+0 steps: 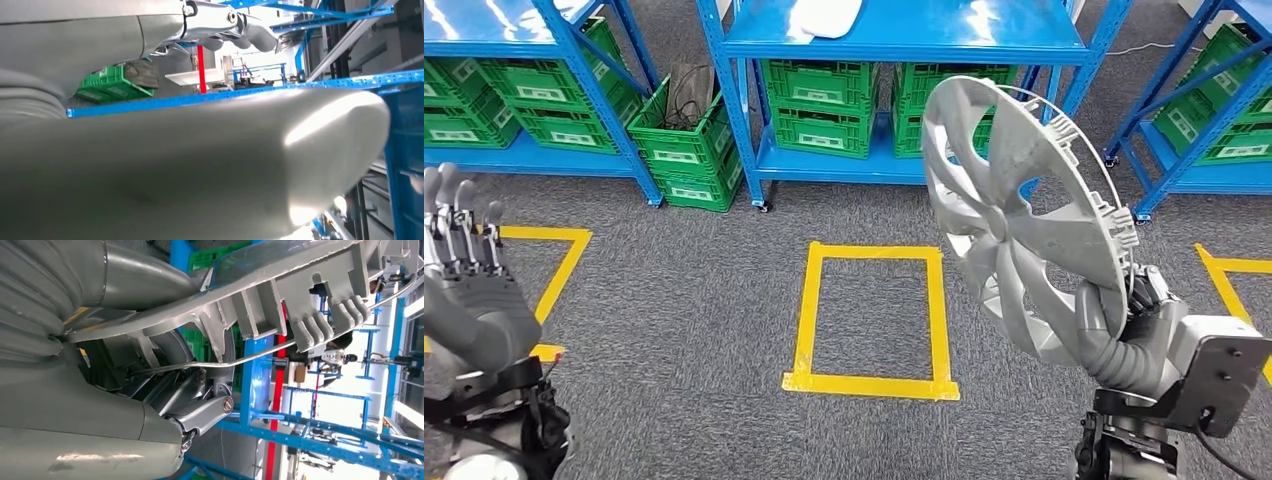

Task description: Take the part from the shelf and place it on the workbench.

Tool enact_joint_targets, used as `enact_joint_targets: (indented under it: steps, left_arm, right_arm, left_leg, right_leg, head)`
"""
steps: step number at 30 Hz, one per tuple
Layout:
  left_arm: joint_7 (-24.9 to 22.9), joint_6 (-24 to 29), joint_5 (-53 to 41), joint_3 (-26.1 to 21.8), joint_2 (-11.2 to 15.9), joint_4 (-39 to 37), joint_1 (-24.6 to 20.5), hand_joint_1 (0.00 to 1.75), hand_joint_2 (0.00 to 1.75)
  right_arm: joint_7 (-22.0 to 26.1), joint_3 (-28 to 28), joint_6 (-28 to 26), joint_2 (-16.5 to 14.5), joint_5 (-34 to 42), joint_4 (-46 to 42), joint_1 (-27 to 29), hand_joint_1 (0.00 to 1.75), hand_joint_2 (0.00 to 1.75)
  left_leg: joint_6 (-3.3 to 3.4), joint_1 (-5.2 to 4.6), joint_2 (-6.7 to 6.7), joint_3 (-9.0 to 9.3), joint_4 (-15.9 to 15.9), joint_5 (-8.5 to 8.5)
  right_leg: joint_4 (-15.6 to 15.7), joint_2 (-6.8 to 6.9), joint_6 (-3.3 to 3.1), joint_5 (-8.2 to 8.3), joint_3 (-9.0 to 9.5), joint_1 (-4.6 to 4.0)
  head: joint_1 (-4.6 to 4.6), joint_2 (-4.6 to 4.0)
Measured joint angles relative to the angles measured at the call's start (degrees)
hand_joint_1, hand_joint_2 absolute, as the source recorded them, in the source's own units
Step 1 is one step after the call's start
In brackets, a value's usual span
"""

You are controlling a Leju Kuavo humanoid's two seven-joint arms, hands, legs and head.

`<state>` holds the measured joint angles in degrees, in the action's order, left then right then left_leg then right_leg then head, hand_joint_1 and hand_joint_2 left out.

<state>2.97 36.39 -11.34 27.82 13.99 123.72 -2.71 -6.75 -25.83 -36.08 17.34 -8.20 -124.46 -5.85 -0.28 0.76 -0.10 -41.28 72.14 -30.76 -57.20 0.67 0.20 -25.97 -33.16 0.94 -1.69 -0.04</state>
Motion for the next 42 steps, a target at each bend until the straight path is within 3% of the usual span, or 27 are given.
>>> enact_joint_targets:
  steps: [2,4,8,10,12,13,14,15,16,18,20,22,23,25,27,29,30,31,33,35,38,40,42]
  left_arm:
    - [0.0,0.0,0.0,0.0,0.0,0.0,0.0,0.0,0.0]
    - [0.0,0.0,0.0,0.0,0.0,-0.1,-0.1,0.0,0.0]
    - [0.0,0.0,0.0,0.0,0.0,-0.1,-0.1,0.0,0.0]
    - [0.0,0.0,0.0,0.0,0.0,-0.1,-0.1,0.0,0.0]
    - [0.0,0.0,0.0,0.0,0.0,-0.2,-0.1,0.0,0.0]
    - [0.0,0.0,0.0,0.0,0.0,-0.2,-0.1,0.0,0.0]
    - [0.0,0.0,0.0,0.0,0.0,-0.2,-0.1,0.0,0.0]
    - [0.0,0.0,0.1,0.0,0.0,-0.3,-0.1,0.0,0.0]
    - [0.0,0.0,0.1,0.0,0.0,-0.3,-0.1,0.0,0.0]
    - [0.0,0.0,0.1,0.0,0.0,-0.3,-0.1,0.0,0.0]
    - [0.0,0.0,0.1,0.0,0.0,-0.3,-0.2,0.0,0.0]
    - [0.0,0.0,0.1,0.0,0.0,-0.3,-0.2,0.0,0.0]
    - [0.0,0.0,0.1,0.0,0.0,-0.3,-0.1,0.0,0.0]
    - [0.0,0.0,0.1,0.0,0.0,-0.3,-0.2,0.0,0.0]
    - [0.0,0.0,0.1,-0.1,0.1,-0.4,-0.3,0.0,0.0]
    - [0.0,0.0,0.1,-0.1,0.1,-0.5,-0.2,0.0,0.0]
    - [0.0,0.0,0.1,-0.1,0.1,-0.6,-0.2,0.0,0.0]
    - [0.0,0.0,0.1,-0.1,0.1,-0.6,-0.2,0.0,0.0]
    - [0.0,0.0,0.1,-0.1,0.2,-0.6,-0.3,0.0,0.0]
    - [0.0,0.0,0.1,-0.1,0.2,-0.6,-0.4,0.0,0.0]
    - [0.0,-0.1,0.2,-0.1,0.2,-0.6,-0.4,0.0,0.0]
    - [0.1,-0.3,0.2,0.0,0.2,-0.6,-0.4,0.0,0.0]
    - [0.1,-0.3,0.2,0.0,0.2,-0.6,-0.6,0.0,0.0]
  right_arm:
    - [0.0,-0.1,0.0,-0.1,0.0,0.0,0.0,1.75,1.75]
    - [0.0,-0.1,0.0,-0.2,0.0,0.0,-0.1,1.75,1.75]
    - [0.0,-0.2,0.1,-0.3,0.0,0.1,-0.4,1.75,1.75]
    - [0.0,-0.3,0.1,-0.3,0.0,0.1,-0.6,1.75,1.75]
    - [0.1,-0.3,0.1,-0.3,0.0,0.2,-0.6,1.75,1.75]
    - [0.1,-0.3,0.1,-0.3,0.0,0.3,-0.6,1.75,1.75]
    - [0.1,-0.3,0.1,-0.4,0.0,0.4,-0.5,1.75,1.75]
    - [0.1,-0.4,0.1,-0.4,0.0,0.5,-0.6,1.75,1.75]
    - [0.1,-0.4,0.1,-0.4,0.0,0.5,-0.6,1.75,1.75]
    - [0.1,-0.4,0.2,-0.4,0.0,0.6,-0.8,1.75,1.75]
    - [0.1,-0.5,0.2,-0.4,0.0,0.6,-0.9,1.75,1.75]
    - [0.1,-0.7,0.3,-0.4,0.0,0.6,-1.0,1.75,1.75]
    - [0.1,-0.7,0.4,-0.4,0.0,0.6,-1.0,1.75,1.75]
    - [0.1,-0.8,0.4,-0.4,0.0,0.6,-1.1,1.75,1.75]
    - [0.1,-0.9,0.4,-0.4,0.0,0.7,-1.2,1.75,1.75]
    - [0.1,-0.9,0.4,-0.4,0.0,0.7,-1.1,1.75,1.75]
    - [0.0,-1.0,0.4,-0.5,0.0,0.8,-1.1,1.75,1.75]
    - [0.0,-1.0,0.4,-0.5,0.0,0.8,-1.1,1.75,1.75]
    - [0.0,-1.1,0.5,-0.5,0.0,0.8,-1.1,1.75,1.75]
    - [0.1,-1.1,0.5,-0.5,0.0,0.8,-1.2,1.75,1.75]
    - [0.0,-1.1,0.5,-0.5,0.2,0.8,-1.2,1.75,1.75]
    - [0.0,-1.1,0.4,-0.5,0.4,0.8,-1.3,1.75,1.75]
    - [0.1,-1.1,0.4,-0.5,0.5,0.9,-1.3,1.75,1.75]
  left_leg:
    - [0.02,0.03,0.98,4.1,-7.9,3.16]
    - [0.43,-0.25,1.93,6.85,-13.1,4.22]
    - [1.82,-0.32,0.62,7.16,-14.1,4.56]
    - [2.4,-0.14,-0.32,7.19,-14.4,4.87]
    - [2.67,-0.27,-1.39,7.05,-14.3,4.95]
    - [2.73,-0.34,-1.95,7.0,-14.3,4.97]
    - [2.77,-0.39,-2.58,6.99,-14.3,4.98]
    - [2.78,-0.43,-3.22,7.0,-14.3,4.99]
    - [2.78,-0.45,-3.88,7.01,-14.2,4.99]
    - [2.63,-0.45,-5.1,6.77,-14.0,5.0]
    - [2.15,-0.28,-6.04,6.19,-13.8,5.18]
    - [1.38,0.03,-7.04,5.82,-13.8,5.42]
    - [1.06,0.0,-6.61,5.52,-13.6,5.26]
    - [0.48,-0.12,-4.03,3.73,-10.3,3.45]
    - [0.14,0.0,-1.12,0.11,-3.2,0.3]
    - [-0.05,0.21,-0.27,-2.56,1.8,-1.04]
    - [-0.07,0.25,-0.06,-2.4,1.5,-0.34]
    - [-0.02,0.24,0.28,-0.99,-1.0,1.15]
    - [0.25,-0.08,2.38,3.53,-8.9,3.94]
    - [0.81,-0.53,3.9,6.34,-13.4,4.63]
    - [1.79,-0.68,2.35,6.49,-14.0,4.85]
    - [2.38,-0.43,1.08,6.58,-14.3,5.22]
    - [2.67,-0.36,-0.25,6.63,-14.4,5.35]
  right_leg:
    - [-0.3,0.29,0.45,-0.22,0.03,0.12]
    - [-0.6,0.64,1.2,-0.42,-0.08,-0.03]
    - [-1.3,1.47,2.6,-0.98,-0.8,-0.04]
    - [-5.8,0.68,3.01,-3.6,-3.01,0.04]
    - [-13.6,-0.04,3.01,-6.84,-6.57,-0.02]
    - [-16.4,-0.18,2.96,-7.56,-7.96,-0.04]
    - [-17.2,-0.27,2.84,-7.18,-8.46,-0.08]
    - [-15.8,-0.41,2.66,-5.82,-7.89,-0.11]
    - [-12.4,-0.83,2.42,-3.76,-6.39,-0.13]
    - [-4.8,-3.0,1.81,-0.96,-2.83,-0.01]
    - [-1.4,-4.47,1.49,-0.63,-1.01,-0.03]
    - [-1.0,-3.72,1.18,-0.58,-0.63,-0.18]
    - [-0.6,-3.14,0.89,-0.46,-0.38,-0.1]
    - [0.1,-1.76,0.27,-0.26,0.19,0.15]
    - [0.2,-0.47,-0.01,-0.35,0.39,0.11]
    - [0.2,0.83,-0.02,-0.48,0.39,0.11]
    - [0.1,1.47,0.06,-0.56,0.4,0.13]
    - [0.1,2.07,0.19,-0.65,0.47,0.15]
    - [-0.2,3.07,0.69,-0.97,0.65,-0.02]
    - [-0.5,3.95,1.42,-1.26,0.74,-0.31]
    - [-0.7,5.17,2.39,-1.53,0.69,-0.27]
    - [-3.4,3.43,2.83,-3.41,-0.62,-0.02]
    - [-10.2,0.9,2.94,-6.75,-3.86,0.06]
  head:
    - [-0.49,0.0]
    - [-0.92,0.0]
    - [-0.6,0.0]
    - [0.03,0.0]
    - [0.81,0.0]
    - [1.08,0.0]
    - [1.32,0.0]
    - [1.56,0.0]
    - [1.81,0.0]
    - [2.24,0.0]
    - [2.38,0.0]
    - [2.45,0.0]
    - [2.42,0.0]
    - [1.99,0.0]
    - [1.39,0.0]
    - [0.95,0.0]
    - [0.71,0.0]
    - [0.44,0.0]
    - [-0.12,0.0]
    - [-0.33,0.0]
    - [-0.1,0.0]
    - [0.27,0.0]
    - [1.0,0.0]
